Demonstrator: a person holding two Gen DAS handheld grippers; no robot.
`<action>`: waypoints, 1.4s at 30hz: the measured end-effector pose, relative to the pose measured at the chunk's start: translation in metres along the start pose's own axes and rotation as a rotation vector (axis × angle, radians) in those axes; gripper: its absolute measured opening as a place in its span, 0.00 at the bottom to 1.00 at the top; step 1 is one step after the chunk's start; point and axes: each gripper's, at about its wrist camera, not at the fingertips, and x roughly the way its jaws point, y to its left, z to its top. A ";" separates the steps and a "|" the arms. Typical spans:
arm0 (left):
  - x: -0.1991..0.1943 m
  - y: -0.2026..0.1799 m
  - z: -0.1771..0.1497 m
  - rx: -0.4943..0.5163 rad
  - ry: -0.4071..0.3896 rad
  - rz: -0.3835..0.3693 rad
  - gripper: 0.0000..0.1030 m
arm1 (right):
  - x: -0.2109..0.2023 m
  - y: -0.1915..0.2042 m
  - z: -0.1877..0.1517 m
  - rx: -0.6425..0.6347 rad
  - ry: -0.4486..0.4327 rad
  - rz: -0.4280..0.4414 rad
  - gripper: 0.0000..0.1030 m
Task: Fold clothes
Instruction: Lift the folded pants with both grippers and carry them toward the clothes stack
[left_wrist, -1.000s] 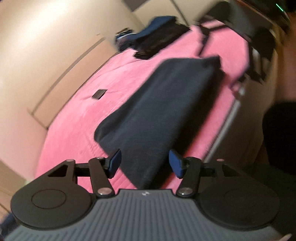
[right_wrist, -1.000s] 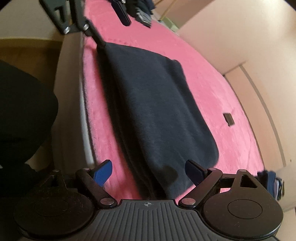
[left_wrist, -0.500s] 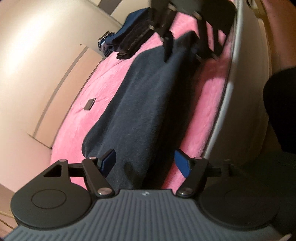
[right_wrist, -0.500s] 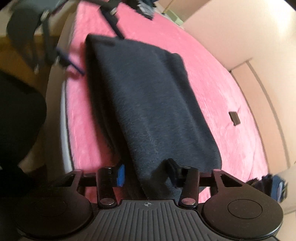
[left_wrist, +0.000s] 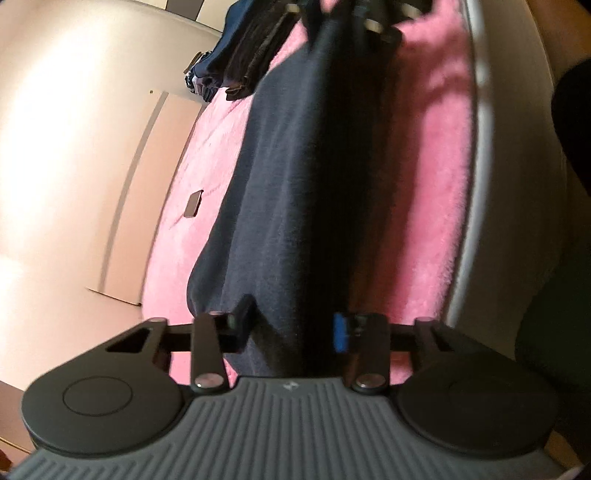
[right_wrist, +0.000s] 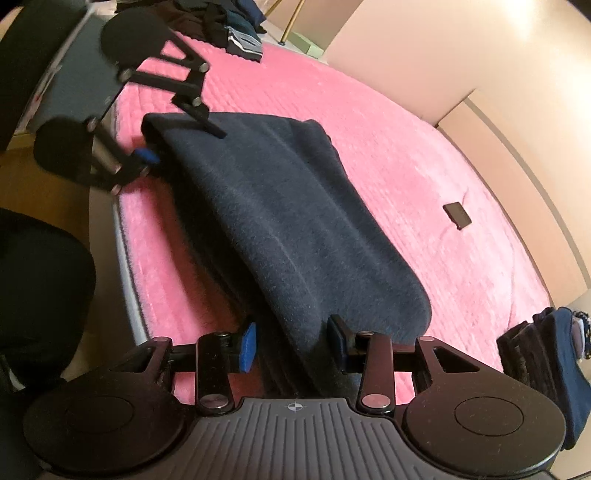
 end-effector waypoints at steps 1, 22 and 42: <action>0.000 0.008 0.000 -0.039 -0.002 -0.027 0.29 | 0.001 0.004 -0.002 -0.009 -0.002 -0.007 0.47; -0.007 0.004 -0.002 -0.072 0.024 -0.031 0.43 | 0.032 0.037 -0.018 -0.164 0.006 -0.264 0.33; -0.009 0.080 0.029 0.003 0.097 -0.177 0.25 | -0.001 -0.040 0.000 -0.149 -0.015 -0.057 0.28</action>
